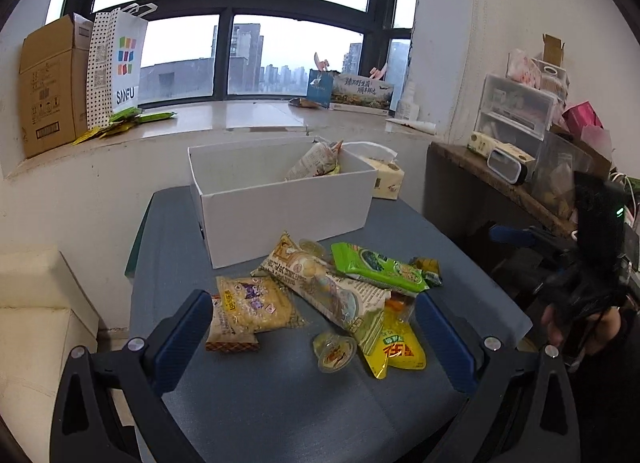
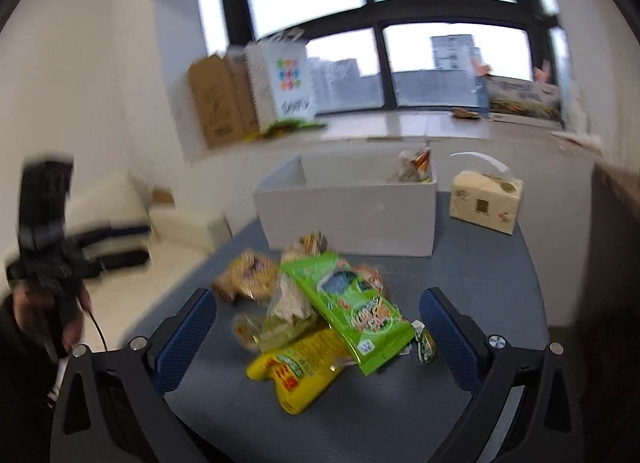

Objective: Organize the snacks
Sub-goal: 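Grasp the green seaweed snack pack with the right gripper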

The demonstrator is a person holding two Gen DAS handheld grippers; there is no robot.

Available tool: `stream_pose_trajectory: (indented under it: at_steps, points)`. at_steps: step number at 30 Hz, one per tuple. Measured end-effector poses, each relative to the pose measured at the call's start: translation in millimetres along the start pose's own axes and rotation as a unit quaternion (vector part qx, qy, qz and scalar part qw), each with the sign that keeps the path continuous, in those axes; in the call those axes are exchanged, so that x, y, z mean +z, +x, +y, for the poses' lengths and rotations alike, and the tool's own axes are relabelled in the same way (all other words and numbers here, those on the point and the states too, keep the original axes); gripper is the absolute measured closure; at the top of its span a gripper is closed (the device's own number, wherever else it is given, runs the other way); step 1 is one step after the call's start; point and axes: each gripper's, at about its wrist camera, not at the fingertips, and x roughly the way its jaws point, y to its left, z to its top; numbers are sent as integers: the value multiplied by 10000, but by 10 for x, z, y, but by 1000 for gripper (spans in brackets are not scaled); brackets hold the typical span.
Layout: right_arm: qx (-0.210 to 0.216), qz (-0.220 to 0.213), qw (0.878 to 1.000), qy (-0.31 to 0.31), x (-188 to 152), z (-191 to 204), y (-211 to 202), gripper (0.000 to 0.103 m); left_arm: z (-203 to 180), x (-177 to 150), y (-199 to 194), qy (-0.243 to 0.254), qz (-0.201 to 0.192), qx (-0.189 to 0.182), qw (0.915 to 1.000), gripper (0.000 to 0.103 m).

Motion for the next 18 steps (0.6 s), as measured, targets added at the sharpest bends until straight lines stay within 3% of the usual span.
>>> stream_pose_trajectory:
  at_steps: [3,7,12,18]
  points:
    - [0,442,9961,-767,1,78,239,0,-4,0,6,2,15,-66,10000,0]
    - [85,965,9818,-1636,29,37,590,0,-44,-25,58,171,99,-5,9998,0]
    - [564,1592,9715,-1661,109,-192,1026,0,-73,-84,148,237,225,-24,9995,0]
    - [655,2430,9542,-1615,41,-451,1569,0,-36,-148,187,288,322,-50,9991,0]
